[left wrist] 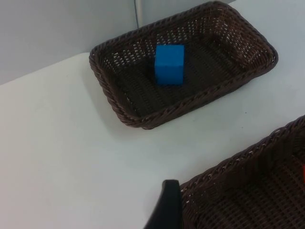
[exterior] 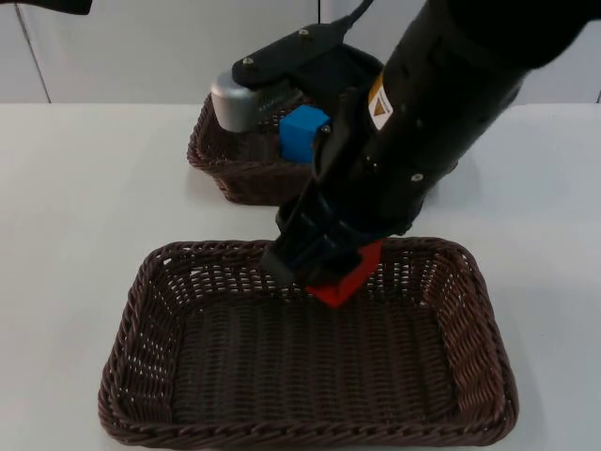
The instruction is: Pick up one cube with the left hand and place it into the upper basket. Pick up one cube with the right hand and place it into the lower basket.
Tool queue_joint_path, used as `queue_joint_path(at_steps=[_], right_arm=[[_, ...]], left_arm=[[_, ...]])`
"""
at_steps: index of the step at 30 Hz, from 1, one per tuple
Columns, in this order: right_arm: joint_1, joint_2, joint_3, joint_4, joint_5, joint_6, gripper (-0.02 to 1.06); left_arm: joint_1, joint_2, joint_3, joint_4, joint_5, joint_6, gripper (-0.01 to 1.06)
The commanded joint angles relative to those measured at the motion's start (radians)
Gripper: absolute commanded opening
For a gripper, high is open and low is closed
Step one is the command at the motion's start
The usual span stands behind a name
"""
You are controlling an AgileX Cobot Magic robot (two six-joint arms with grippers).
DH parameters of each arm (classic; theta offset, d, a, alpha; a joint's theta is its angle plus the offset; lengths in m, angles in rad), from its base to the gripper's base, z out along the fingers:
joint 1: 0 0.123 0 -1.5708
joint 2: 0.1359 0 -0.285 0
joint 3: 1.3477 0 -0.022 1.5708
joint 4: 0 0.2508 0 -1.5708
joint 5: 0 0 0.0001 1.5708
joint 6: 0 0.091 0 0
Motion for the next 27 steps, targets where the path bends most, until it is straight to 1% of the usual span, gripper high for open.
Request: queue_joint_path(at_steps=[1,5,7,8,9,18,27], right_arm=[[0.003,-0.014,0.014,0.001,-0.052,0.003,0.0],[0.003,-0.014,0.048,0.001,-0.131,0.003,0.0],[0.003,-0.014,0.055,0.001,-0.141,0.003,0.0],[0.001,-0.014,0.073,0.001,-0.174,0.003,0.0],[-0.001,-0.012,0.082,0.001,-0.186,0.003,0.0],[-0.001,0.085,0.084,0.001,-0.193,0.003,0.0],[-0.001,0.189,0.084,0.001,-0.241,0.003,0.0]], left_arm=[[-0.004,-0.007,0.005,-0.005,-0.005,-0.006,0.74],[-0.004,-0.007,0.005,-0.005,-0.005,-0.006,0.74],[-0.004,-0.007,0.005,-0.005,-0.005,-0.006,0.74],[-0.004,-0.007,0.005,-0.005,-0.003,-0.006,0.74],[-0.004,-0.007,0.005,-0.005,-0.003,-0.006,0.74],[-0.004,-0.007,0.005,-0.005,-0.003,-0.006,0.74],[-0.004,-0.007,0.005,-0.005,-0.003,-0.006,0.74]])
